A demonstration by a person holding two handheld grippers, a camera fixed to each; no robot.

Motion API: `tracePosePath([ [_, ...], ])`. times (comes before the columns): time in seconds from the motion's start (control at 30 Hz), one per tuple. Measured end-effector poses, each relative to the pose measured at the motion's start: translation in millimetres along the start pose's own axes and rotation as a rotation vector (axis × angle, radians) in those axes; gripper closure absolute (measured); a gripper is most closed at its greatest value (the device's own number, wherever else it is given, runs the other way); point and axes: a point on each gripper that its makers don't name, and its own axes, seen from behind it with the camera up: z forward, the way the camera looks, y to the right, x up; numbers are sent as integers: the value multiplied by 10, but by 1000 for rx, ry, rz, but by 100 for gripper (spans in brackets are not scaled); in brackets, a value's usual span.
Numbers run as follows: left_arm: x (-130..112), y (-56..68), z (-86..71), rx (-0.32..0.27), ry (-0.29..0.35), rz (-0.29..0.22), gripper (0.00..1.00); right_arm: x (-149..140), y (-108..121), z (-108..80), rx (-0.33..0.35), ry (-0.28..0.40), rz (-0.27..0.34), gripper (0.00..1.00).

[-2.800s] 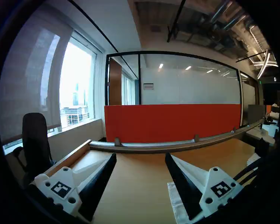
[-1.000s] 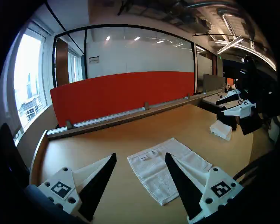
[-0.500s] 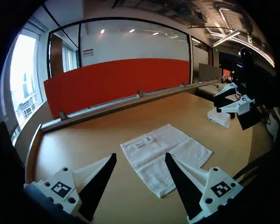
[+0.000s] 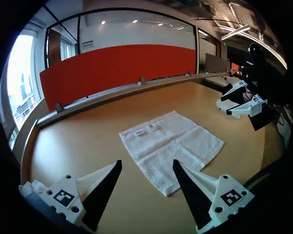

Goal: Fold towel

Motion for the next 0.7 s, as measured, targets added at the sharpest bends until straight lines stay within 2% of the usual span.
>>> tracePosePath([
  [0.4, -364, 125, 197, -37, -72, 34, 3, -409, -129, 216, 29, -70, -16, 0],
  [0.7, -592, 199, 326, -62, -116, 35, 3, -665, -190, 296, 43, -117, -20, 0],
])
